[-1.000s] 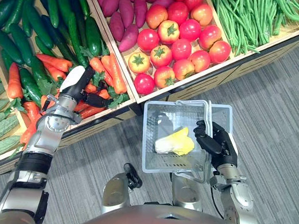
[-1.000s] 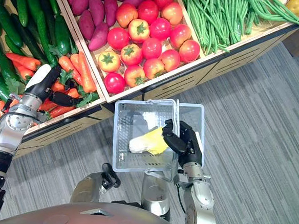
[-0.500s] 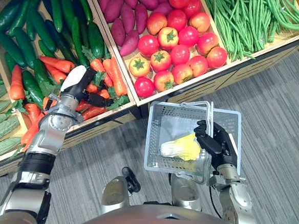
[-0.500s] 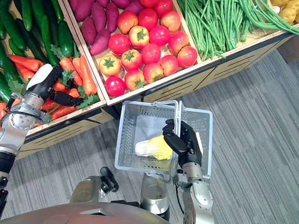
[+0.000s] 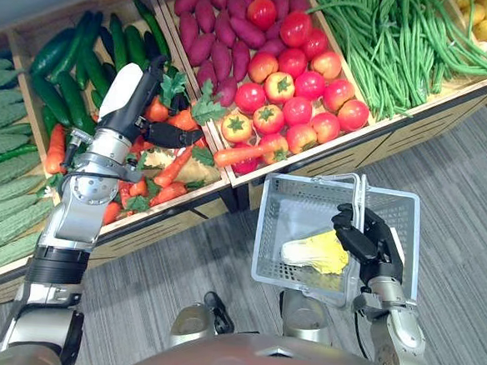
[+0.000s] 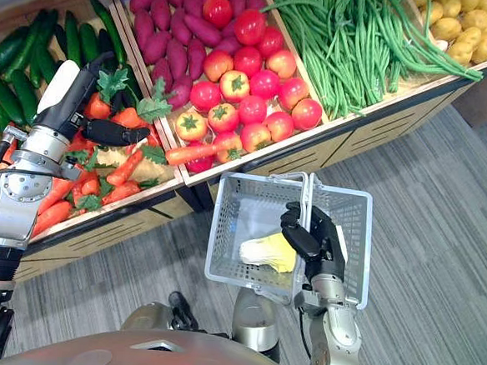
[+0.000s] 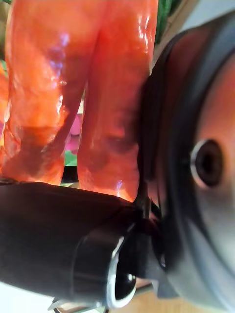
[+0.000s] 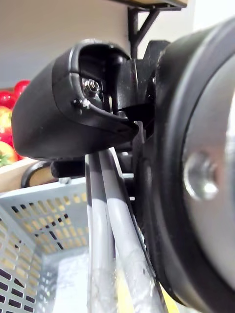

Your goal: Pick vegetable in the basket

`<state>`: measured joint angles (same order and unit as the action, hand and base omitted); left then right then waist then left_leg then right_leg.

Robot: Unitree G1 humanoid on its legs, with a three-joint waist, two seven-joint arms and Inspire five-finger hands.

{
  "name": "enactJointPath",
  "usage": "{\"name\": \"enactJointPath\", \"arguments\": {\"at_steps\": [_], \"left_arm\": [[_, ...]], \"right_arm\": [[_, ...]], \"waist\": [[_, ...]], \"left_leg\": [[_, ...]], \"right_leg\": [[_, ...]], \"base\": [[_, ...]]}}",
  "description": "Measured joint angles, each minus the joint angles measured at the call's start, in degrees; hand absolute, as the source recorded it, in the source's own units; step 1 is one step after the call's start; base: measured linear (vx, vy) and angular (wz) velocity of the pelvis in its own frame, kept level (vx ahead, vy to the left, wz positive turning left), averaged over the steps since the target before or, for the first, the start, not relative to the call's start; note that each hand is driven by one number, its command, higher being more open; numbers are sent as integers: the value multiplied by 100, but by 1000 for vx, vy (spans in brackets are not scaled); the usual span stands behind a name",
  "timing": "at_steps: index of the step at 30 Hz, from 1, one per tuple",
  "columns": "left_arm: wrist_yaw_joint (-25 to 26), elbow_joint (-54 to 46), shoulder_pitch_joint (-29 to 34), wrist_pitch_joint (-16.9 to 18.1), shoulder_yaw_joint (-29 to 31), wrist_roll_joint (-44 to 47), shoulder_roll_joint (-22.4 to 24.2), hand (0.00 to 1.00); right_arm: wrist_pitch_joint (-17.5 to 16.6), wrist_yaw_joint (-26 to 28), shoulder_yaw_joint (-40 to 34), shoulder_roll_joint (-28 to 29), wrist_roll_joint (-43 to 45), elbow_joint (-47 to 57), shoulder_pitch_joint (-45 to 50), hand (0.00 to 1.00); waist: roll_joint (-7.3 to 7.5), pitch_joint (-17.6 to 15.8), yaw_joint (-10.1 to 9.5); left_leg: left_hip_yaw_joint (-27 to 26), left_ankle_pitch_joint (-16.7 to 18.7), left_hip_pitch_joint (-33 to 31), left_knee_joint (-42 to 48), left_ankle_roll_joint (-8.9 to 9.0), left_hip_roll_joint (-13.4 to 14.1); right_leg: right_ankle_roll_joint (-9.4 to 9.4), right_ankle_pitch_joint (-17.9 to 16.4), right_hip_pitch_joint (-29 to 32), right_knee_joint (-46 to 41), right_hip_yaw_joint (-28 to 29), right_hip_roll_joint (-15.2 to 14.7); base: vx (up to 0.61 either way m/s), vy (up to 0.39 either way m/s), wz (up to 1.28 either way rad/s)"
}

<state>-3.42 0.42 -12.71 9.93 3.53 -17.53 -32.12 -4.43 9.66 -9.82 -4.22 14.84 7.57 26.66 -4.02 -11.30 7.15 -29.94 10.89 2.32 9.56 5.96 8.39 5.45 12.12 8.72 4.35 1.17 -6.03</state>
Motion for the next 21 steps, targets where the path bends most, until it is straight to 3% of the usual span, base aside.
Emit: {"name": "enactJointPath", "arguments": {"at_steps": [12,21], "left_arm": [[-230,-287,456,19,271,241,-2,0],[-232,-509,509,19,355,458,-4,0]], "right_arm": [[21,76,-457,2,-18,-1,124,0],[34,13,-1388,-4,-28,0,-42,0]], "waist": [[184,514,-82],[254,748,-48]], "left_leg": [[55,-45,128,-1,29,8],[-15,-50,235,18,68,34]], "right_leg": [[-85,-66,-172,8,-95,-2],[-110,-83,-222,8,-30,40]], "base": [[-68,-34,1],[-43,-30,-5]]}}
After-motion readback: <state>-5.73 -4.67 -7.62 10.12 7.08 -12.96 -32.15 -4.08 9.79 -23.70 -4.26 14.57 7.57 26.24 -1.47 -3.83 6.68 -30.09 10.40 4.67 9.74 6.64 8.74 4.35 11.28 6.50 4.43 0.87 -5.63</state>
